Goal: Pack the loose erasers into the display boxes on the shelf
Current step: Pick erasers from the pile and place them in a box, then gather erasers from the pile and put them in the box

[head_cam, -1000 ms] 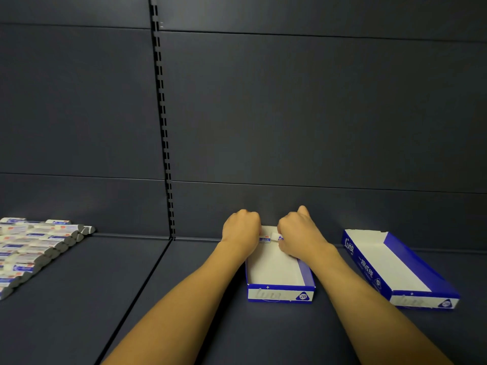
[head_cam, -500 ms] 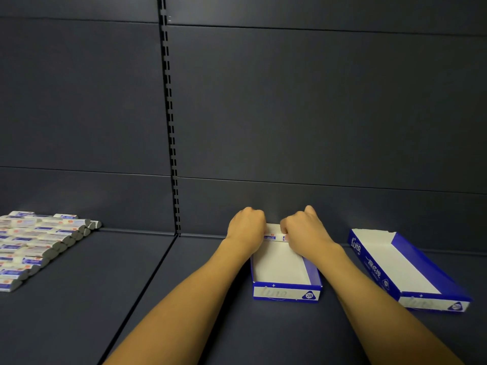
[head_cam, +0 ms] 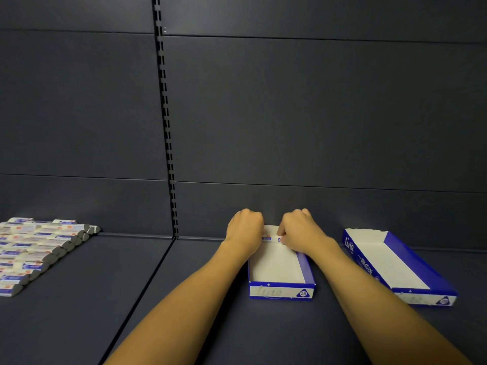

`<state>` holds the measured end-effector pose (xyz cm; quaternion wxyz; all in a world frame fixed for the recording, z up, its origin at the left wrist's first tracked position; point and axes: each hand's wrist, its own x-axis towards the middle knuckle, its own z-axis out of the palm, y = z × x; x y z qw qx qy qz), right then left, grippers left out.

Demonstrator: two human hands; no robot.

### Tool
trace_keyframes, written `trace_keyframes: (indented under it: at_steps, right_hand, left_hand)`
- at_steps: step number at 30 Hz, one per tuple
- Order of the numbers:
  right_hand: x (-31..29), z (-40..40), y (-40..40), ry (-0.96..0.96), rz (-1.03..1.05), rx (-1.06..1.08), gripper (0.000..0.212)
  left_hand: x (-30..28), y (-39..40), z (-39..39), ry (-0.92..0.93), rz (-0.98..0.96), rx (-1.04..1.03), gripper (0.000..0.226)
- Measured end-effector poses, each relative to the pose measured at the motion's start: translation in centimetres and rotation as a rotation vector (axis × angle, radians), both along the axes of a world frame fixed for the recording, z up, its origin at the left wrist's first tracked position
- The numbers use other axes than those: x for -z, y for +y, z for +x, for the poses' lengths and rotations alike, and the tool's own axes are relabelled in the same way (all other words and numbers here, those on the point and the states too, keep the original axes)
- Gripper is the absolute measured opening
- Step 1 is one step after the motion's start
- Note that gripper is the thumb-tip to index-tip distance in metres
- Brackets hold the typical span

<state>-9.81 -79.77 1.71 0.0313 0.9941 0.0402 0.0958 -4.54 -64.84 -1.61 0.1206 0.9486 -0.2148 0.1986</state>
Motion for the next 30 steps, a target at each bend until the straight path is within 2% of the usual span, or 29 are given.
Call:
trace_keyframes:
  at_steps: [2, 5, 7, 12, 17, 24, 30]
  right_hand:
    - [-0.8, -0.1, -0.9, 0.006, 0.149, -0.003, 0.026]
    - [-3.0, -0.7, -2.7, -0.095, 0.376, 0.014, 0.027]
    - [-4.6, -1.3, -3.7, -0.156, 0.422, 0.014, 0.025]
    - [-6.8, -2.6, -3.6, -0.108, 0.395, -0.027, 0.021]
    - [-7.1, -3.6, 0.0, -0.035, 0.315, -0.08, 0.016]
    - [-7.1, -5.0, 8.1, -0.019, 0.212, -0.211, 0.034]
    - [-6.7, -6.7, 14.6, 0.048, 0.17, -0.248, 0.033]
  left_hand:
    - [-0.3, 0.3, -0.1, 0.028, -0.034, 0.005, 0.016]
    - [-1.6, 1.3, -0.4, 0.058, -0.136, 0.038, 0.023]
    - [-3.1, 2.5, -0.8, 0.025, -0.177, 0.063, 0.027]
    - [-6.0, 7.3, -2.0, 0.007, -0.034, -0.035, 0.033]
    - [-6.9, 12.4, -5.1, 0.114, 0.096, -0.189, 0.017]
    - [-6.6, 19.8, -10.7, 0.192, 0.1, -0.394, 0.022]
    - [-7.2, 26.2, -14.5, 0.177, 0.097, -0.479, 0.025]
